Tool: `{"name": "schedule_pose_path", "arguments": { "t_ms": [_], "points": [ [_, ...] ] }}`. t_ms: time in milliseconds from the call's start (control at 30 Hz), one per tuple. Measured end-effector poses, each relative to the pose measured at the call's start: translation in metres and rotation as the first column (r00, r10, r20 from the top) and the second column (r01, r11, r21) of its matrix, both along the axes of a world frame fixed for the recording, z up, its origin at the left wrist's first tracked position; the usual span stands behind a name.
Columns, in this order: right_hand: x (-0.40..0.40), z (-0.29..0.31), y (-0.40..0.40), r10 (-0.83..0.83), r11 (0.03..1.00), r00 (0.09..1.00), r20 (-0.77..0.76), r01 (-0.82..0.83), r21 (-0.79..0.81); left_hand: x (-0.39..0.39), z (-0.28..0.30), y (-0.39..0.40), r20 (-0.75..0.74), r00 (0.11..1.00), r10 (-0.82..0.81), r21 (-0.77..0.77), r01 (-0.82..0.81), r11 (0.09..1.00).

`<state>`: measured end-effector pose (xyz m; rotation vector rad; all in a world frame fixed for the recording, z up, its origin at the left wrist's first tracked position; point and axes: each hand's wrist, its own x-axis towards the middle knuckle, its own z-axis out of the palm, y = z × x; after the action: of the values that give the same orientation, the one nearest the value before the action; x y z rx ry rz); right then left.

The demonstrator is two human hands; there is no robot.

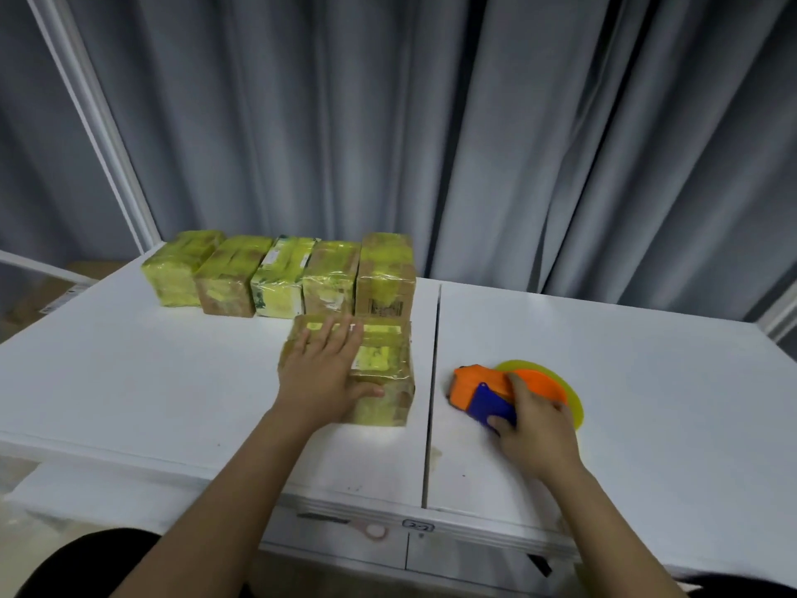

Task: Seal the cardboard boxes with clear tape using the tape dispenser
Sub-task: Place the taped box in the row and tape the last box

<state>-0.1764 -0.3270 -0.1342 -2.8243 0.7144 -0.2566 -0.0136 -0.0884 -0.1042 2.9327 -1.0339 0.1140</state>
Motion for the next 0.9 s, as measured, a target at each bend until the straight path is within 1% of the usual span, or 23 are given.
{"name": "schedule_pose_path", "arguments": {
  "t_ms": [33,100,133,167,200,233,300,367,400,467,533,567,600,633,667,700,733,800,900],
  "points": [
    [-0.002,0.003,-0.004,-0.009,0.999,0.997,0.070,0.005,0.045,-0.004,-0.001,-0.002,0.013,1.000,0.003,-0.011,-0.003,1.000],
    [-0.010,0.012,-0.010,-0.037,0.974,0.961,0.272,-0.026,0.225,-0.014,-0.005,-0.011,0.026,1.000,0.008,-0.069,-0.007,0.998],
    [-0.014,0.017,-0.013,-0.051,0.945,0.931,0.361,-0.071,0.319,-0.021,-0.004,-0.018,0.026,1.000,0.002,-0.103,0.001,0.995],
    [-0.019,0.024,-0.014,-0.051,0.917,0.903,0.427,-0.127,0.379,-0.028,-0.004,-0.028,0.022,1.000,-0.010,-0.122,0.012,0.993],
    [-0.024,0.031,-0.016,-0.033,0.902,0.883,0.468,-0.175,0.394,-0.034,-0.005,-0.041,0.023,0.999,-0.028,-0.139,0.030,0.990],
    [-0.029,0.038,-0.017,0.001,0.905,0.870,0.494,-0.211,0.370,-0.040,-0.004,-0.054,0.027,0.998,-0.053,-0.153,0.057,0.987],
    [-0.037,0.055,-0.021,0.060,0.939,0.857,0.512,-0.222,0.262,-0.049,-0.001,-0.081,0.030,0.994,-0.105,-0.155,0.109,0.982],
    [-0.044,0.068,-0.026,0.097,0.968,0.859,0.503,-0.200,0.154,-0.054,0.004,-0.101,0.006,0.992,-0.125,-0.100,0.125,0.987],
    [-0.047,0.073,-0.028,0.100,0.973,0.864,0.494,-0.189,0.134,-0.055,0.009,-0.107,-0.037,0.991,-0.131,-0.089,0.127,0.988],
    [-0.050,0.081,-0.033,0.087,0.969,0.878,0.471,-0.183,0.163,-0.054,0.021,-0.111,-0.203,0.967,-0.154,-0.113,0.133,0.985],
    [-0.051,0.083,-0.037,0.075,0.958,0.894,0.443,-0.188,0.217,-0.050,0.033,-0.109,-0.354,0.915,-0.195,-0.229,0.117,0.966],
    [-0.051,0.082,-0.038,0.076,0.955,0.902,0.424,-0.188,0.228,-0.048,0.041,-0.107,-0.417,0.880,-0.228,-0.337,0.083,0.938],
    [-0.052,0.082,-0.039,0.082,0.954,0.908,0.411,-0.191,0.232,-0.047,0.047,-0.106,-0.469,0.839,-0.276,-0.473,0.025,0.881],
    [-0.052,0.081,-0.039,0.089,0.951,0.911,0.402,-0.197,0.237,-0.046,0.056,-0.105,-0.494,0.803,-0.332,-0.606,-0.044,0.795],
    [-0.052,0.082,-0.038,0.096,0.948,0.911,0.401,-0.206,0.241,-0.046,0.064,-0.106,-0.494,0.782,-0.379,-0.702,-0.101,0.705],
    [-0.052,0.083,-0.038,0.105,0.945,0.909,0.404,-0.217,0.243,-0.048,0.073,-0.107,-0.479,0.774,-0.414,-0.757,-0.126,0.641],
    [-0.051,0.084,-0.037,0.113,0.943,0.907,0.407,-0.227,0.244,-0.050,0.081,-0.110,-0.461,0.771,-0.440,-0.786,-0.124,0.606],
    [-0.050,0.088,-0.036,0.124,0.941,0.900,0.417,-0.241,0.239,-0.054,0.093,-0.117,-0.419,0.781,-0.463,-0.809,-0.090,0.580],
    [-0.049,0.094,-0.033,0.118,0.930,0.891,0.438,-0.254,0.267,-0.053,0.106,-0.124,-0.373,0.827,-0.421,-0.825,-0.087,0.559]
  ]
}}
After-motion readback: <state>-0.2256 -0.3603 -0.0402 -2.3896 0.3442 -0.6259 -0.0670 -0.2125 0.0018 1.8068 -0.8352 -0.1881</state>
